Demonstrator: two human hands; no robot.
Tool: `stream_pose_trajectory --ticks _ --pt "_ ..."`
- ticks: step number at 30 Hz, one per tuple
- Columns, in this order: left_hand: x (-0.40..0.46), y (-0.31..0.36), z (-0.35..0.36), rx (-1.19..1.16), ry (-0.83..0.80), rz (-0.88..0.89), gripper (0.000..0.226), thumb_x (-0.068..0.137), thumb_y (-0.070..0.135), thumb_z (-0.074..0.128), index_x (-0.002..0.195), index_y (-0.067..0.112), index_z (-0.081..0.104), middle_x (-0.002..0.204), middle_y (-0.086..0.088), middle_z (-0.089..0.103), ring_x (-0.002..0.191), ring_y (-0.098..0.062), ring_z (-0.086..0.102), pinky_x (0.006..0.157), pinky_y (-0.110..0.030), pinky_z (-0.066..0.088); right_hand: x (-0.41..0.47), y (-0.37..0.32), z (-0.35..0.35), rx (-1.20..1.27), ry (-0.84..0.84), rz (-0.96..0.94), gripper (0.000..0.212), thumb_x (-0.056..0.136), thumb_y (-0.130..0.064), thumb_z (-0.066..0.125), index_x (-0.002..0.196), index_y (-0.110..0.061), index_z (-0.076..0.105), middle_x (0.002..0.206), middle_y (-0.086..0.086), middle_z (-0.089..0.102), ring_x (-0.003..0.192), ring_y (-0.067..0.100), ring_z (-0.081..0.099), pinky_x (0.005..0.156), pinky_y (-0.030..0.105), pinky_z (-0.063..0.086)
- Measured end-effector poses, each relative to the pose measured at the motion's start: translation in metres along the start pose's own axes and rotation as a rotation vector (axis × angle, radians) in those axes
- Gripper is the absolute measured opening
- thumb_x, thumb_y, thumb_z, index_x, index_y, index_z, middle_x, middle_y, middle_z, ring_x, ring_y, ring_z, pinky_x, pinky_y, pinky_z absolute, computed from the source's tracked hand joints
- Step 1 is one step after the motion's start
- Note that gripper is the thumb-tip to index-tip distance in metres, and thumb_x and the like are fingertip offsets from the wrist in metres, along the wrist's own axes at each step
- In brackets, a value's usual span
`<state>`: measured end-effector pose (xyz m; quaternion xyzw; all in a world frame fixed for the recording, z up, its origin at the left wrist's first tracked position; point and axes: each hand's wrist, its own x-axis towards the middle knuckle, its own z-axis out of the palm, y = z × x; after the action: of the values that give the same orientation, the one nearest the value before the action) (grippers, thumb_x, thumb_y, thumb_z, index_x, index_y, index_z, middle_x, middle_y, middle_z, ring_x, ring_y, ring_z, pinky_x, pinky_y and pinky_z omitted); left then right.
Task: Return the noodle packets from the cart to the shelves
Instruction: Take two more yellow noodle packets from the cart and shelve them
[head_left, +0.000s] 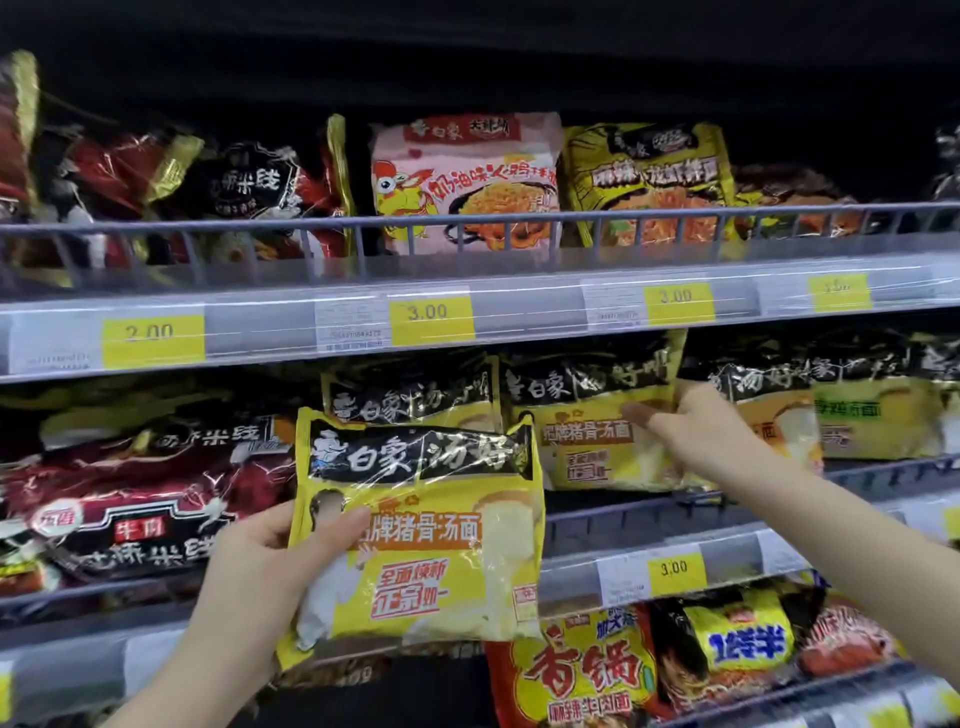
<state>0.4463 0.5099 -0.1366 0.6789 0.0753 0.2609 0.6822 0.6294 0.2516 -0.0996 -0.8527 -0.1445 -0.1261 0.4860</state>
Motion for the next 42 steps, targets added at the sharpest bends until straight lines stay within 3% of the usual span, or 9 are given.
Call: stream_pose_trajectory --ticks 6,10,14,16,24,28,31,38,42 --pt "0.001 -0.002 0.003 -0.020 0.062 -0.034 0.073 0.027 0.048 0.091 0.072 -0.004 0.066 0.084 -0.035 0.066 0.078 -0.069 0.050 0.072 -0.078 0.035 0.031 -0.007 0.036 -0.061 -0.043 0.108 0.030 0.094 -0.020 0.056 0.116 0.000 0.058 0.118 0.020 0.062 0.110 0.032 0.058 0.082 0.031 0.041" --pt "-0.002 0.005 0.007 -0.029 0.058 -0.019 0.037 0.046 0.030 0.083 0.064 0.001 0.069 0.075 -0.026 0.070 0.068 -0.059 0.059 0.077 -0.077 0.035 0.044 -0.007 0.045 -0.170 -0.086 0.132 0.030 0.097 -0.021 0.049 0.116 0.001 0.055 0.109 0.017 0.061 0.106 0.032 0.058 0.077 0.028 0.039" --pt "-0.002 0.006 0.010 -0.020 0.021 0.003 0.075 0.028 0.049 0.090 0.071 -0.006 0.065 0.076 -0.027 0.070 0.069 -0.060 0.058 0.073 -0.075 0.039 0.053 -0.007 0.049 -0.401 -0.092 0.097 0.028 0.097 -0.024 0.049 0.080 -0.003 0.055 0.080 0.010 0.057 0.079 0.025 0.054 0.068 0.027 0.039" --pt "-0.003 0.008 0.012 -0.028 0.019 0.022 0.055 0.042 0.037 0.085 0.069 -0.006 0.065 0.075 -0.025 0.071 0.067 -0.049 0.066 0.076 -0.070 0.047 0.054 -0.009 0.051 -0.522 -0.067 0.056 0.030 0.098 -0.021 0.047 0.073 -0.005 0.053 0.079 0.010 0.056 0.074 0.024 0.053 0.066 0.027 0.039" --pt "0.001 -0.002 0.013 -0.024 -0.023 0.028 0.024 0.055 0.023 0.076 0.064 0.002 0.071 0.078 -0.024 0.071 0.067 -0.039 0.069 0.067 -0.048 0.057 0.034 -0.042 0.055 -1.046 0.025 -0.115 0.039 0.093 -0.002 0.046 0.133 0.000 0.043 0.128 0.018 0.056 0.112 0.033 0.059 0.071 0.032 0.043" --pt "0.003 0.000 0.014 -0.022 -0.030 0.043 0.017 0.066 0.014 0.070 0.057 0.000 0.068 0.067 -0.018 0.071 0.055 -0.025 0.068 0.049 -0.031 0.056 -0.001 -0.057 0.030 -0.352 -0.032 -0.074 0.046 0.098 -0.045 0.039 0.078 -0.007 0.056 0.076 0.011 0.063 0.071 0.025 0.063 0.063 0.028 0.042" --pt "0.008 -0.002 0.018 -0.028 -0.032 0.043 0.039 0.062 0.021 0.073 0.076 -0.014 0.063 0.077 -0.031 0.068 0.069 -0.041 0.068 0.058 -0.042 0.059 -0.039 -0.057 0.017 0.410 -0.439 0.201 0.064 0.080 -0.072 0.036 0.084 -0.011 0.057 0.079 0.013 0.071 0.073 0.024 0.071 0.061 0.030 0.055" --pt "0.017 -0.009 0.031 0.022 -0.140 0.054 0.083 0.053 0.057 0.082 0.090 -0.013 0.057 0.090 -0.042 0.056 0.080 -0.043 0.060 0.081 -0.067 0.043 -0.049 -0.028 0.023 0.428 -0.569 0.249 0.091 0.044 -0.029 0.086 0.118 0.009 0.050 0.082 0.010 0.076 0.077 0.020 0.073 0.064 0.026 0.057" --pt "0.017 -0.005 0.041 0.126 -0.366 0.128 0.041 0.088 0.053 0.050 0.110 0.024 0.068 0.118 -0.010 0.066 0.111 -0.028 0.061 0.093 -0.039 0.048 -0.038 -0.029 0.000 0.459 -0.470 0.207 0.020 0.071 -0.011 0.074 0.082 0.002 0.063 0.071 0.007 0.075 0.066 0.017 0.071 0.060 0.025 0.054"
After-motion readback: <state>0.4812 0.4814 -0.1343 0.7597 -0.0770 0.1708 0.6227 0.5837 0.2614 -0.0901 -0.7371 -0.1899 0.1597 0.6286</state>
